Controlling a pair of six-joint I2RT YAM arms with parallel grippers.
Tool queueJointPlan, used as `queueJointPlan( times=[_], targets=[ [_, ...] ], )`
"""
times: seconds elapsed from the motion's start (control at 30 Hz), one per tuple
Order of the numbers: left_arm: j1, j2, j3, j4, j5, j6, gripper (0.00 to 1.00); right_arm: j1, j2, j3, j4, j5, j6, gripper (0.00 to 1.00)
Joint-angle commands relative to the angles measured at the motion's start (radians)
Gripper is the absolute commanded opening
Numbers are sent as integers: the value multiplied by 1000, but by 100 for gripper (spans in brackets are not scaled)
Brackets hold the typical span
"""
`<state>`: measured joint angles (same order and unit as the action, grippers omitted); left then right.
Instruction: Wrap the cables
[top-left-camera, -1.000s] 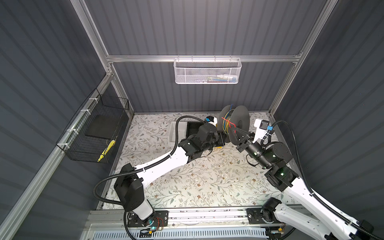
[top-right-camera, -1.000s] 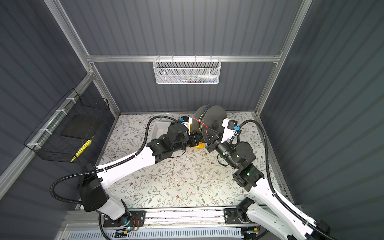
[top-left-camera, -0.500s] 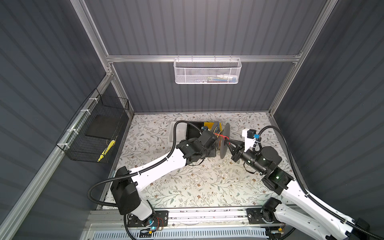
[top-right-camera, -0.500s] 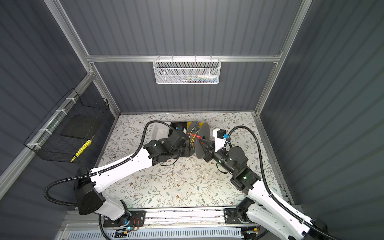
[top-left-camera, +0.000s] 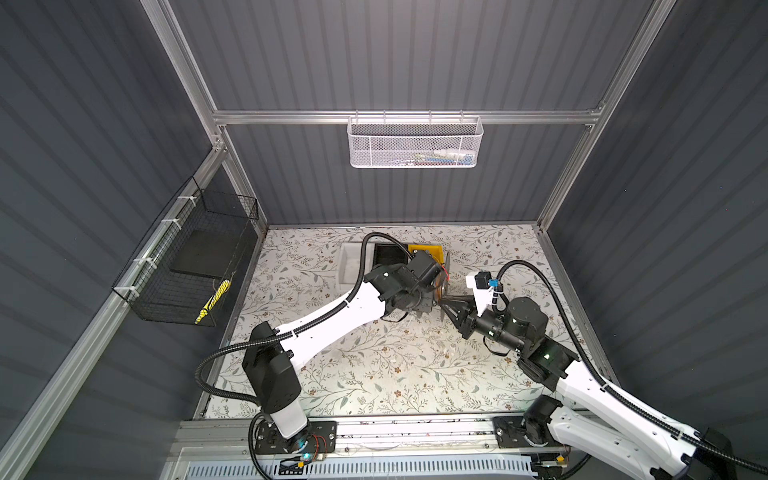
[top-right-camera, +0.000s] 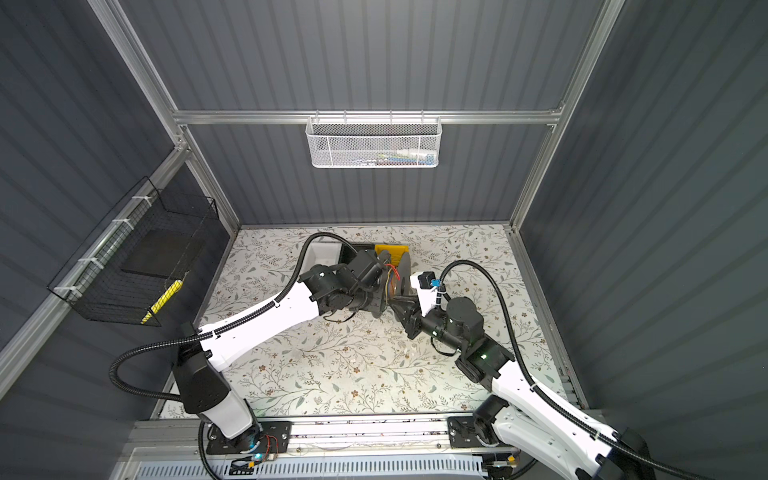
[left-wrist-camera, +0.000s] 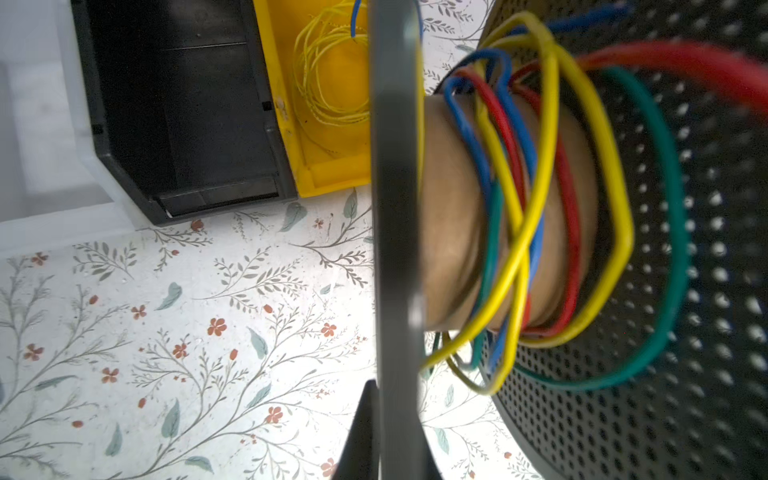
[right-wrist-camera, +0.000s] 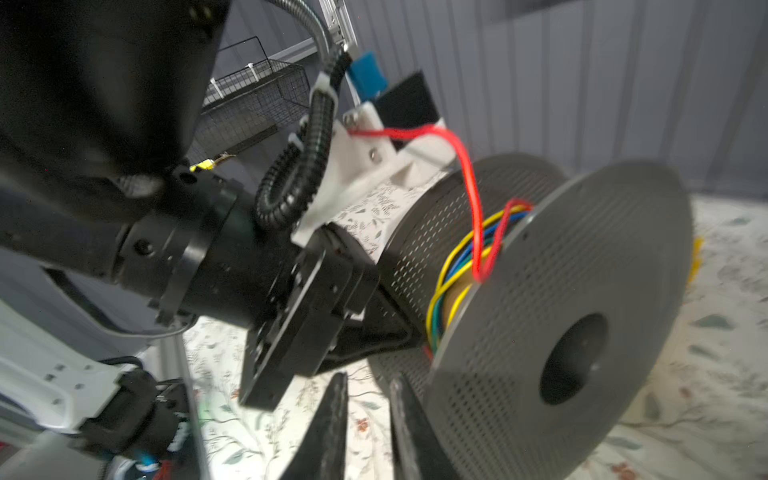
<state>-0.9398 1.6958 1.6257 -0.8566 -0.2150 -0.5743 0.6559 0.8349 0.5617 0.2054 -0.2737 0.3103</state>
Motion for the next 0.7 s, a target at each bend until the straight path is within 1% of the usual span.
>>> queueJointPlan(
  times=[0.0,0.03,0.07,0.13,0.2,0.27,0.33,0.4,0.43,0.5,0.57,0.63,0.67],
  targets=[
    [8,-31,46,-92,22,108,0,-27,5,31,-60,-53,5,35],
    [8,-46,32,-87,31,131,0,-43,0,40,-73,-96,11,42],
    [8,-62,22,-87,42,156,0,-56,-11,51,-96,-110,13,46],
    [10,-81,15,-105,75,213,0,-77,-37,82,-153,-122,12,51],
    [10,-73,32,-151,113,272,0,-100,-62,134,-244,-150,6,53],
    [8,-59,42,-235,200,336,0,-116,-84,202,-344,-154,-7,55],
    [5,-68,15,-250,270,383,0,-136,-84,286,-461,-171,-29,56],
    [2,-92,-26,-244,299,415,0,-156,-62,381,-580,-161,-53,58],
    [1,-104,-42,-249,302,430,0,-171,-38,431,-646,-175,-63,58],
    [2,-122,-65,-247,315,452,0,-205,31,542,-737,-220,-66,59],
    [2,-133,-78,-244,340,469,0,-226,120,649,-819,-339,-83,57],
    [2,-131,-77,-259,375,489,0,-226,193,731,-883,-440,-111,52],
    [2,-129,-76,-265,387,498,0,-224,222,757,-911,-480,-131,48]
  ],
)
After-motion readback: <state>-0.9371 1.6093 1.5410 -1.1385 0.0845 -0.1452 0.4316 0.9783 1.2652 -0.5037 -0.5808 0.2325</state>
